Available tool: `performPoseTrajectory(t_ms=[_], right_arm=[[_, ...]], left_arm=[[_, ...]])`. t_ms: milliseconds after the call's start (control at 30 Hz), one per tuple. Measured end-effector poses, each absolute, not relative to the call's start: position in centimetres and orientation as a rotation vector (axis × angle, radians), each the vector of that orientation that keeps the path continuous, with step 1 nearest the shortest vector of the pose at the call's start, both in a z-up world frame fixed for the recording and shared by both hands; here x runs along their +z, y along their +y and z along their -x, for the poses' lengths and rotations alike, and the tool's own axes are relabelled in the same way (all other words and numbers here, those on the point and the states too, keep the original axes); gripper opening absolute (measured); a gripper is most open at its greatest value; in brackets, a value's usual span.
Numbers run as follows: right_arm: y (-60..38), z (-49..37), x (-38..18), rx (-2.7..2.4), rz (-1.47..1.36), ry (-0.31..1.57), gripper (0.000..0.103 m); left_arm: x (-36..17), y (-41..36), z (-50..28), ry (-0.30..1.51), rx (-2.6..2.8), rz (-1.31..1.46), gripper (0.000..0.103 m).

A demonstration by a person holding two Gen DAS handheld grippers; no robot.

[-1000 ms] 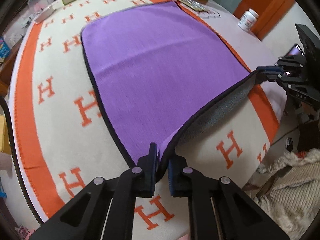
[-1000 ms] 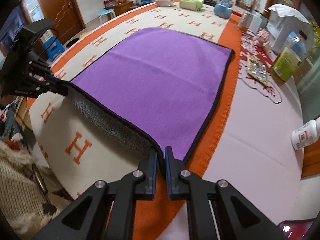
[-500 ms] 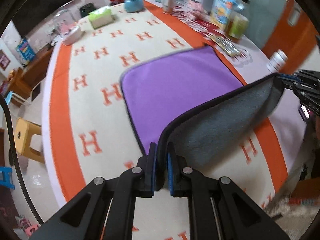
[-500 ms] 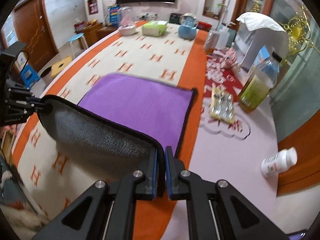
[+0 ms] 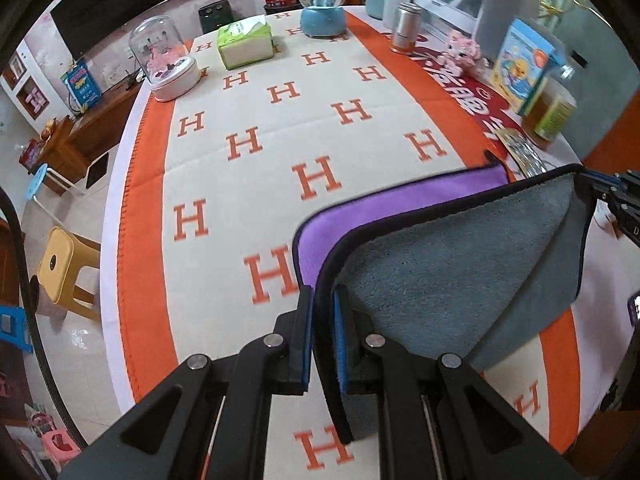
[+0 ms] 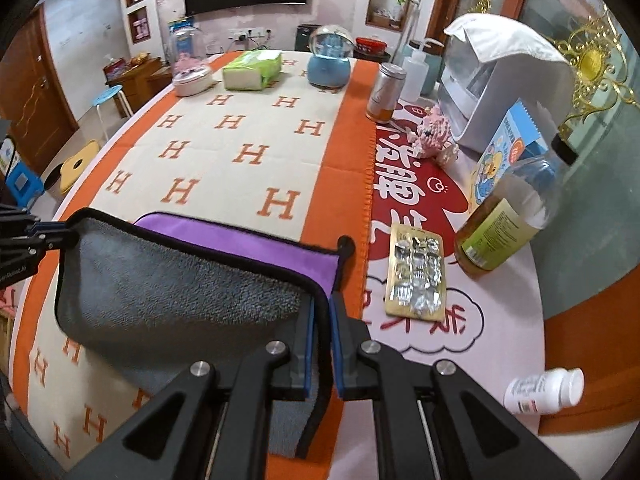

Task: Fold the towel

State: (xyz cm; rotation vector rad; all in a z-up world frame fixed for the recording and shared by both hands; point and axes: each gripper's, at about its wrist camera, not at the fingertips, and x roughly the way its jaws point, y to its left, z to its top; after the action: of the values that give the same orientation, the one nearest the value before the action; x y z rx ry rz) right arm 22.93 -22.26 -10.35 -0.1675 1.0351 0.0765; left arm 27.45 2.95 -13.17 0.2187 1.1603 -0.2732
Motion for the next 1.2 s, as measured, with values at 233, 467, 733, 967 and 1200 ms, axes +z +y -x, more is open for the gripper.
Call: performPoseTrajectory(t_ms=[233,467,733,967,1200], right_arm=[[-21.3,-26.2,-12.8,0.082,0.216,1.069,0.007],[-20.7,-28.4,-14.9,0.071,0.259,1.108,0.007],[-20.3,-29.5,-16.9,0.029,0.309,1.126,0.007],[-20.8,-29.9,-18.4,-0.034,0.3,1.146,0.027],[-21.6,-29.5,-18.0,-0.042,0.236,1.142,0.035]], left_arm=[[-15.2,3.2,-30.8,1.173,-0.219,-0.191,0.008],[-18.2,3.5,-33.0,1.215,-0.185,-0.183,0.008],[-20.4,3.2,-34.3,1.241,-0.167,-0.183,0.008],[-21.3,3.0,-34.7,1.247,-0.149,-0.197,0.011],[-20.8,2.7,-34.2,1.216,-0.134,-0.212,0.044]])
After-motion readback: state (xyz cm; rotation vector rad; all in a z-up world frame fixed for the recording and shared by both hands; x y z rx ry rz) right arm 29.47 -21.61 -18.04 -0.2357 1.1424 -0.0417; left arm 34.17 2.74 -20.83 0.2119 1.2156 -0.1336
